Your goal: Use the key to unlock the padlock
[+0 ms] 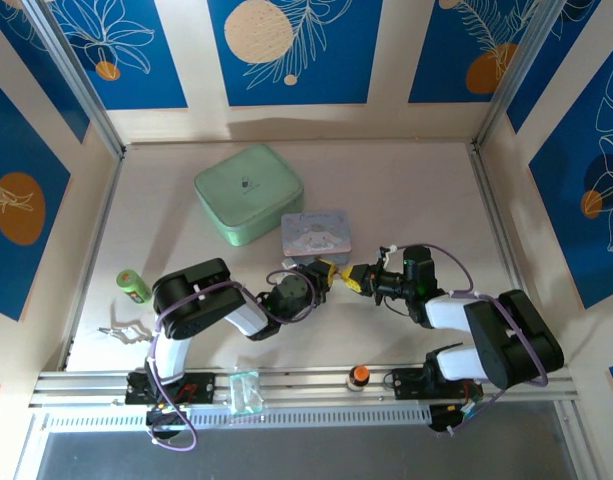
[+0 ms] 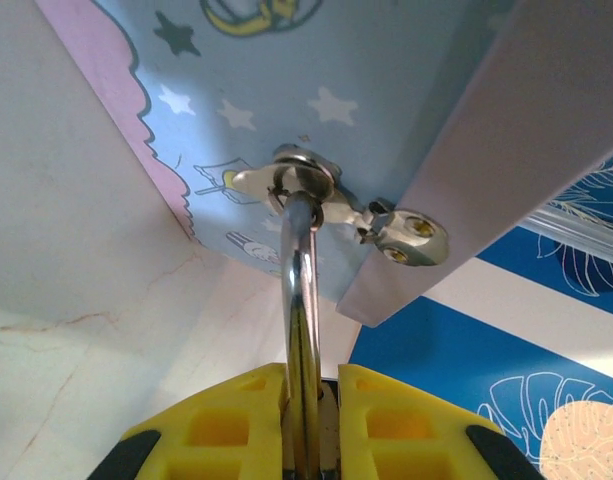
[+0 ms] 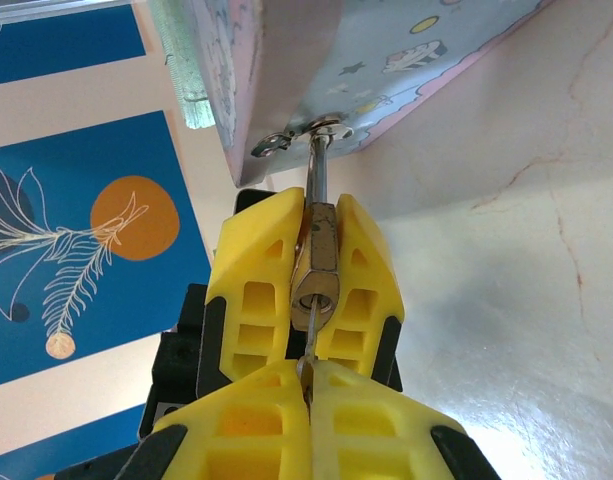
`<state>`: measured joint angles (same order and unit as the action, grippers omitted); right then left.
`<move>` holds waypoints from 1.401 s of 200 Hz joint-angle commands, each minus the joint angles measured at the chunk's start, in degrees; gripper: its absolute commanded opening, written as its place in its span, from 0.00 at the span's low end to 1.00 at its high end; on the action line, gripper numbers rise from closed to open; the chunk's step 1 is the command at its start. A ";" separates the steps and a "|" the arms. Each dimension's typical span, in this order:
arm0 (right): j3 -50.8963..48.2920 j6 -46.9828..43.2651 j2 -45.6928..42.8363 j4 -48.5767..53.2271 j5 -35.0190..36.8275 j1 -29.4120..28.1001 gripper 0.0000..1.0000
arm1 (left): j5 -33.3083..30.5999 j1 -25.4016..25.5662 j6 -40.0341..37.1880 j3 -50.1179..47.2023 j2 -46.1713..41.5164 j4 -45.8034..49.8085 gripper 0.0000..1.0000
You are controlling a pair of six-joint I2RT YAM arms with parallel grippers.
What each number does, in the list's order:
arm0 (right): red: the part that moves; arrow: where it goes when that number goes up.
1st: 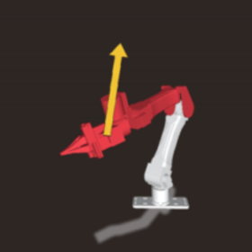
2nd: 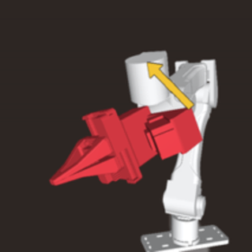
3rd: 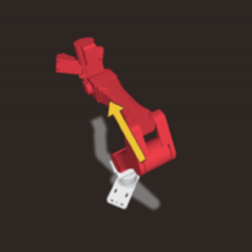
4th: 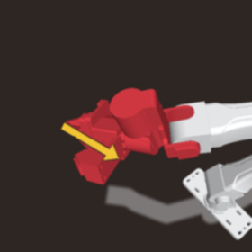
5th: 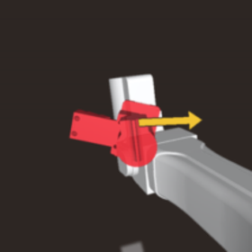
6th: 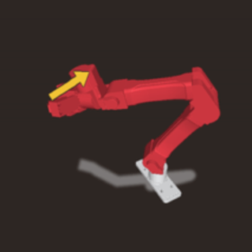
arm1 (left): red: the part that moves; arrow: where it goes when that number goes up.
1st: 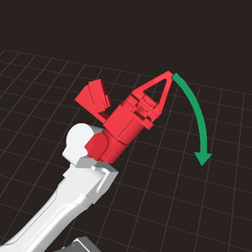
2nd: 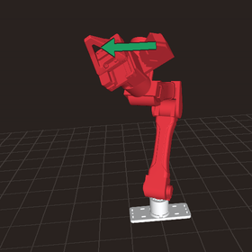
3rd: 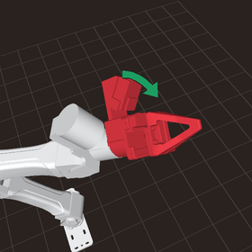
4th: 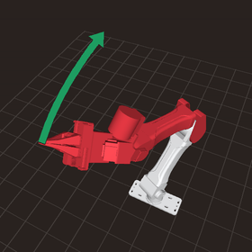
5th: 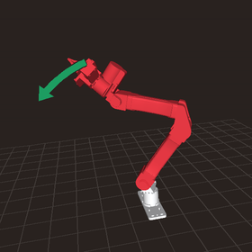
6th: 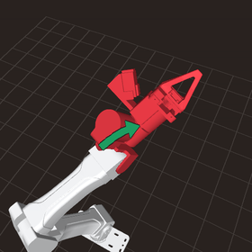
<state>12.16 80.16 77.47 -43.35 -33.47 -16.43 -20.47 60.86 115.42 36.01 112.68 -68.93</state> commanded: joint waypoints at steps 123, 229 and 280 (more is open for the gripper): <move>-2.81 9.29 8.60 -10.94 3.14 -1.32 0.00 | 4.69 1.54 0.91 4.33 -1.40 -11.76 0.00; -0.41 -1.52 6.18 0.51 5.91 -1.81 0.00 | 6.22 1.63 0.60 5.47 -1.81 -11.76 0.00; 3.60 -4.56 9.63 2.88 1.35 -1.30 0.00 | 7.15 1.63 0.65 5.55 -1.12 -11.76 0.00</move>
<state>13.39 78.46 83.40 -47.88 -32.62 -17.23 -21.82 60.07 116.05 36.99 113.47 -67.68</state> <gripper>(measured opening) 0.041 0.145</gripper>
